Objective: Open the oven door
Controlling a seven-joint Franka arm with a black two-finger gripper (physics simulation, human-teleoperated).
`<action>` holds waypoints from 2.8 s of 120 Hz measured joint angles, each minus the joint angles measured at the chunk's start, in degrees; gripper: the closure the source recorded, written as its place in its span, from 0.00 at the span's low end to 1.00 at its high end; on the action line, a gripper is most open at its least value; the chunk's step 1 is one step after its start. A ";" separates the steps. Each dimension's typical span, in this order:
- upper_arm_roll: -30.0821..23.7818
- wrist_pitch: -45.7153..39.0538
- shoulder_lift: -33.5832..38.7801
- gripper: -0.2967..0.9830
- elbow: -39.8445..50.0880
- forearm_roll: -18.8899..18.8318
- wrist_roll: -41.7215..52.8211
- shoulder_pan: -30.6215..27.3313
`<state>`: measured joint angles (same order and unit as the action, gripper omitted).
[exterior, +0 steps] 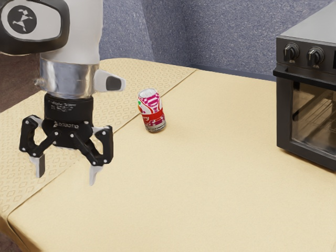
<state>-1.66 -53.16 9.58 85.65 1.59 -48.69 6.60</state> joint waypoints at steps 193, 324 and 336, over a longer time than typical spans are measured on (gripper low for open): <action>-11.51 -83.53 -41.23 0.23 -29.24 -22.67 -64.76 3.62; -11.64 -89.05 -47.48 0.23 -29.16 -22.76 -65.17 4.55; -11.50 -89.18 -47.37 0.23 -28.48 -22.39 -65.31 4.57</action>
<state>-13.16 -142.33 -37.79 57.16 -20.80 -114.00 11.18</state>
